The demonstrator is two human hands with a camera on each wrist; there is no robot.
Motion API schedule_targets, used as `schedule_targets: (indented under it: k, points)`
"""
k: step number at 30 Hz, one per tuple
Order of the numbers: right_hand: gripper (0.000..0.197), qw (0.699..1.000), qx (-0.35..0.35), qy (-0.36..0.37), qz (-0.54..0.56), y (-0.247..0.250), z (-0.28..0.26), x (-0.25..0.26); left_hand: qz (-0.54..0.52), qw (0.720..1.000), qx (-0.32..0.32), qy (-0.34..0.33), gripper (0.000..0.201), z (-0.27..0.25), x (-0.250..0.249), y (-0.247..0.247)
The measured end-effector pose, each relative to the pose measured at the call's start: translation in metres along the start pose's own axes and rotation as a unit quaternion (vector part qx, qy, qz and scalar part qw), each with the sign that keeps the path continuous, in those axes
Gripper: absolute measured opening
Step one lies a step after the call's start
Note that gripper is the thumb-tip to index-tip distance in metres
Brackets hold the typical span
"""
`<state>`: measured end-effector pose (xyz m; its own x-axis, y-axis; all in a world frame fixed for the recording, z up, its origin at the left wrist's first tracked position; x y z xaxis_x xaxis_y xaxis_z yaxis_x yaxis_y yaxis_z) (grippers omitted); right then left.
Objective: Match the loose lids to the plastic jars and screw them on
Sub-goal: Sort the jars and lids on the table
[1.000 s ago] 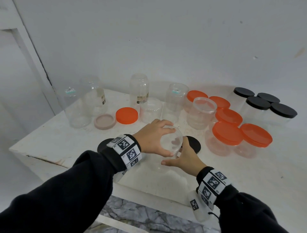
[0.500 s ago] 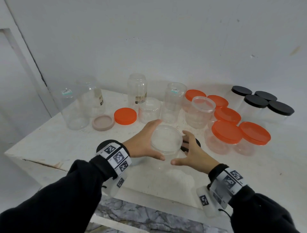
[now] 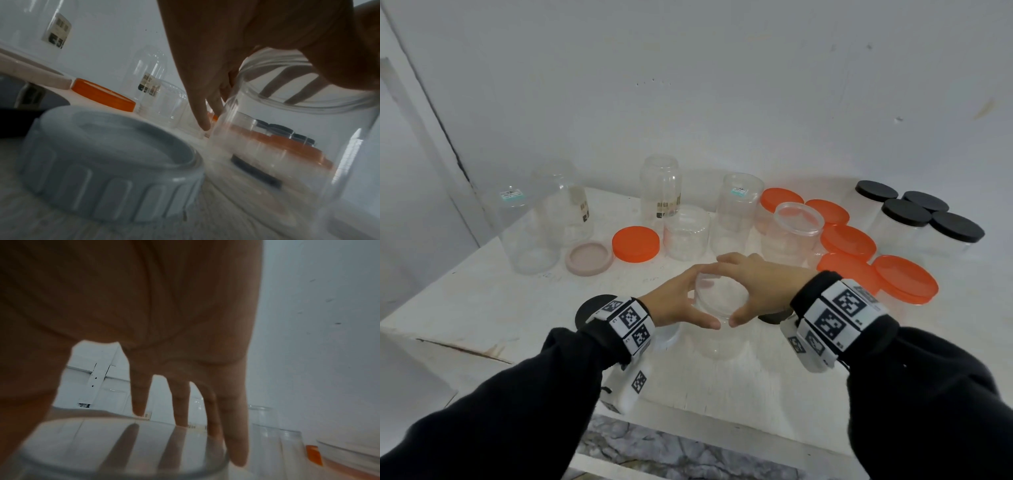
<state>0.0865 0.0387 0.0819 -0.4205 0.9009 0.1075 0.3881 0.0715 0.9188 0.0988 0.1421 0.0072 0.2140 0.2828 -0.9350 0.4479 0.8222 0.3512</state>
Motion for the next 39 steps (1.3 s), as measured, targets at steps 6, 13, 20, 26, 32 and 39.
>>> schedule_targets:
  k: [6,13,20,26,32,39]
  points:
    - [0.087,1.0,0.01,0.001,-0.022,0.005,0.006,0.002,-0.008,1.0,0.0,-0.011,0.089,0.002,0.001,0.0]
    - [0.089,0.992,-0.05,-0.072,-0.095,0.005,0.006,-0.003,0.002,1.0,-0.001,-0.018,0.105,0.004,0.006,0.0]
    - [0.085,0.998,0.049,0.012,-0.047,0.004,0.004,0.004,-0.01,1.0,-0.009,-0.012,0.096,0.003,0.009,-0.001]
    - [0.094,0.995,-0.03,-0.065,-0.075,0.011,0.013,-0.003,-0.007,1.0,-0.005,-0.013,0.095,0.003,0.01,-0.001]
    - [0.085,0.998,0.051,0.019,-0.037,0.003,0.005,0.005,-0.013,1.0,-0.008,-0.008,0.091,0.001,0.008,-0.002]
    - [0.09,0.998,-0.017,-0.04,-0.039,0.007,0.013,0.0,0.001,1.0,-0.004,-0.006,0.104,0.0,0.007,-0.002]
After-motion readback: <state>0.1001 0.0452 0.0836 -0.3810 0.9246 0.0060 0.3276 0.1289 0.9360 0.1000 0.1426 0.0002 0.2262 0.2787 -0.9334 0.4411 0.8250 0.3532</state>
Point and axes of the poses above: each hand's wrist, its own z-axis towards the middle knuckle, its own y-axis out of the back of the hand, x = y × z, the point moved 7 cm from there along z, towards the middle knuckle, and after that the axes turned 8 degrees about -y, right-handed, at the moved point
